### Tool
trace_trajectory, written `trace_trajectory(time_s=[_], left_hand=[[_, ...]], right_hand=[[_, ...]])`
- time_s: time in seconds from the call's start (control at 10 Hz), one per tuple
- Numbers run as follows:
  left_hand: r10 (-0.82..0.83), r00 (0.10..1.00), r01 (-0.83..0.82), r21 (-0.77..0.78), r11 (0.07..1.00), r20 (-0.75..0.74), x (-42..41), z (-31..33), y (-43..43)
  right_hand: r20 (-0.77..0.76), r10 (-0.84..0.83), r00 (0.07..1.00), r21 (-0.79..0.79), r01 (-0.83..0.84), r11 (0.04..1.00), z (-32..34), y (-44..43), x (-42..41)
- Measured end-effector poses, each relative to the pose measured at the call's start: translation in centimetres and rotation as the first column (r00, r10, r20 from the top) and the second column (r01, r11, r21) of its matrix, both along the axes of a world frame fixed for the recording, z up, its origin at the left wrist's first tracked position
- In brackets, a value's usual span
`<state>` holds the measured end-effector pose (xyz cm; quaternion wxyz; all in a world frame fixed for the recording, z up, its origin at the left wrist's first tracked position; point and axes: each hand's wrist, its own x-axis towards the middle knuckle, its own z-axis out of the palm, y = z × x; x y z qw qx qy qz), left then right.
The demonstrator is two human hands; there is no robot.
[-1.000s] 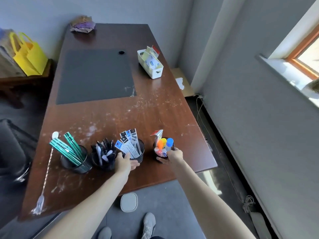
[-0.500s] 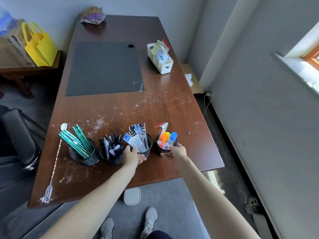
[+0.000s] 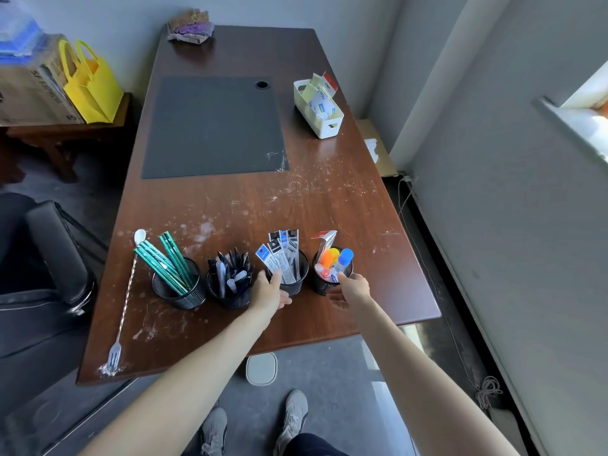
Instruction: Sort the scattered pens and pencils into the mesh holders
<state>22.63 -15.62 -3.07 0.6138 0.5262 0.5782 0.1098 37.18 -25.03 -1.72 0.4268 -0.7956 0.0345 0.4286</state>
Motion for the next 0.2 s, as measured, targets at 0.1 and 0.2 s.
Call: trace_trajectory(time_s=[0.1, 0.2], left_hand=[[-0.097, 0.995, 0.098, -0.049, 0.994, 0.022, -1.2, -0.2, -0.1], [-0.287, 0.958, 0.286, -0.109, 0.952, 0.002, -2.7, 0.2, 1.1]], right_hand=[[-0.013, -0.012, 1.000, -0.029, 0.011, 1.000, 0.4, -0.1, -0.6], [-0.033, -0.048, 0.998, -0.028, 0.047, 0.999, 0.9, -0.1, -1.4]])
